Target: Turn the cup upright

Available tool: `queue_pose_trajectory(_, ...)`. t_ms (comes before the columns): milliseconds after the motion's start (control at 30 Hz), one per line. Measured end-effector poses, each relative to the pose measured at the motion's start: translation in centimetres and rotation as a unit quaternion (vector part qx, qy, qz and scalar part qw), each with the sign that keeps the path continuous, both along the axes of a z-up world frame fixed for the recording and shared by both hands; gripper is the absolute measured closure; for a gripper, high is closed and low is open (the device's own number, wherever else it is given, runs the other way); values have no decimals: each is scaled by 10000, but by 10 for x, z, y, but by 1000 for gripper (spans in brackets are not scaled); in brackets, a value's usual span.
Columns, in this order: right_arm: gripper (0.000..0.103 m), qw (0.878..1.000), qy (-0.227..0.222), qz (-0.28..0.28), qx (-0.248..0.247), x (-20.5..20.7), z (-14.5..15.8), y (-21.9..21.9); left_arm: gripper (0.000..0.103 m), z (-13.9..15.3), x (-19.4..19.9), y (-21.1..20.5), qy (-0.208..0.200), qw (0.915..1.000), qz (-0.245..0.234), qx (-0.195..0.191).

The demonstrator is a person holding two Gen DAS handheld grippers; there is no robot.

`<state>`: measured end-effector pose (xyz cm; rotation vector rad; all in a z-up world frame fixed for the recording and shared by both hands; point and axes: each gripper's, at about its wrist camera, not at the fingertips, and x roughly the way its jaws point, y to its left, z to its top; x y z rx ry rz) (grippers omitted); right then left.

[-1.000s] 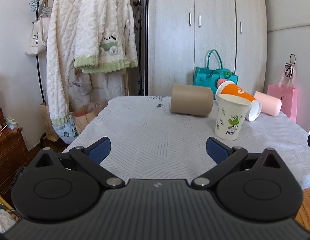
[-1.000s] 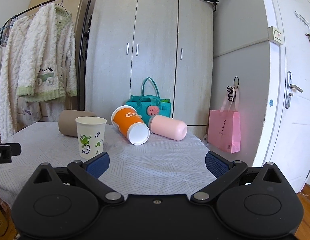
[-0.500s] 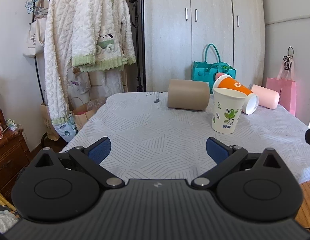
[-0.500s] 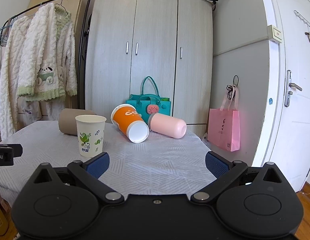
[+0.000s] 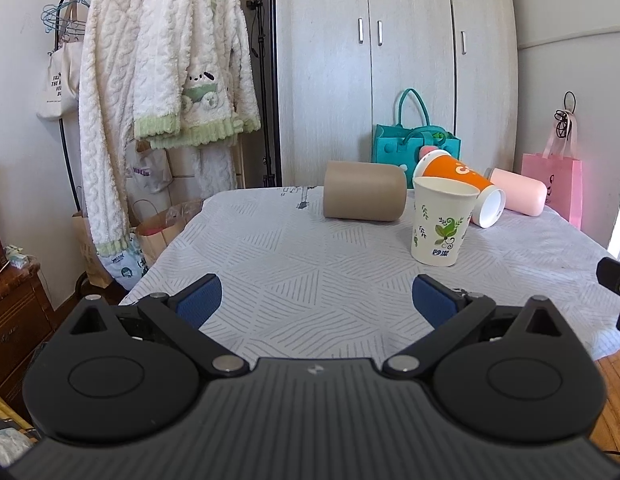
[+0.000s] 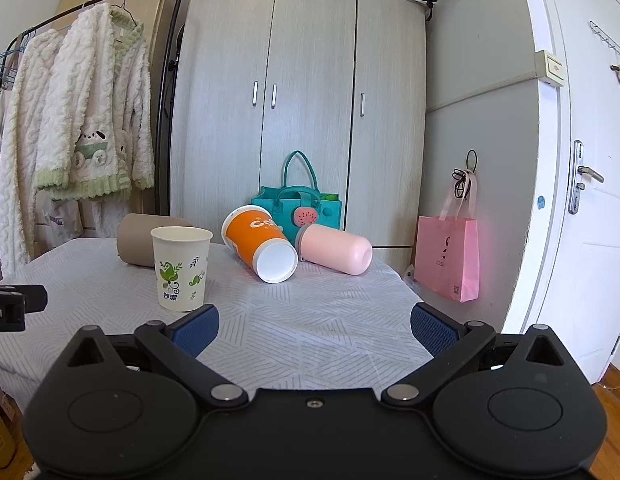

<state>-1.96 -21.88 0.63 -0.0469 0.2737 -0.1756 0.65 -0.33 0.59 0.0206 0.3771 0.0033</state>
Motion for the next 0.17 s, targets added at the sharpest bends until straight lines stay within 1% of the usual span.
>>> queue_pose_trajectory(167,0,10000,5,-9,-12,0,0,0,0,0,-1,0,23,10000,-10,7)
